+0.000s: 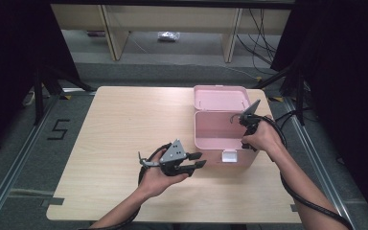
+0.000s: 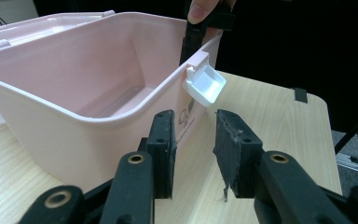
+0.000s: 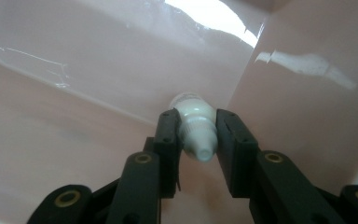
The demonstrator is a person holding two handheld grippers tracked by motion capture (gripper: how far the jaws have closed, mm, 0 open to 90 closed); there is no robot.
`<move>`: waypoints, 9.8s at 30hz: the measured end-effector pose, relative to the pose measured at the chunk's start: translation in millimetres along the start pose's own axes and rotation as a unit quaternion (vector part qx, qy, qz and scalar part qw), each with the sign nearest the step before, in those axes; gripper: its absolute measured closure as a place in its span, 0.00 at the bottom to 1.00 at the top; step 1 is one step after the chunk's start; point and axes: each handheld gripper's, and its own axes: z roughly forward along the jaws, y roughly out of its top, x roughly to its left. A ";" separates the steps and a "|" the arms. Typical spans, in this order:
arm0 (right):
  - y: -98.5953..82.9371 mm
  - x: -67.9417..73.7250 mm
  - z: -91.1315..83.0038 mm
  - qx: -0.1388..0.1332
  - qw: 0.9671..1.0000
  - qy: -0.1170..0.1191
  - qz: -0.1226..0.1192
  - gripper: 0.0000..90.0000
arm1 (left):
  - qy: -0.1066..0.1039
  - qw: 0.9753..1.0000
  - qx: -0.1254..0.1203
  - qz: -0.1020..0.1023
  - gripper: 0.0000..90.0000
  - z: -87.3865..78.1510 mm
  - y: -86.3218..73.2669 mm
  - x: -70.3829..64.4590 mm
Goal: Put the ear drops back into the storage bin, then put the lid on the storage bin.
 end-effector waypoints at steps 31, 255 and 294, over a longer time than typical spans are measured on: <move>-7.1 -5.1 -30.3 -0.063 0.998 0.007 -0.011 0.64 | -0.004 1.000 -0.004 0.002 0.75 0.7 1.6 -2.7; 131.3 -94.9 -30.4 -0.265 0.951 -0.011 0.156 1.00 | -0.024 1.000 -0.008 0.017 1.00 90.0 11.0 -15.1; 99.6 -86.1 -61.5 -0.339 0.931 -0.023 0.133 1.00 | -0.022 1.000 -0.002 0.017 1.00 89.2 11.5 -15.5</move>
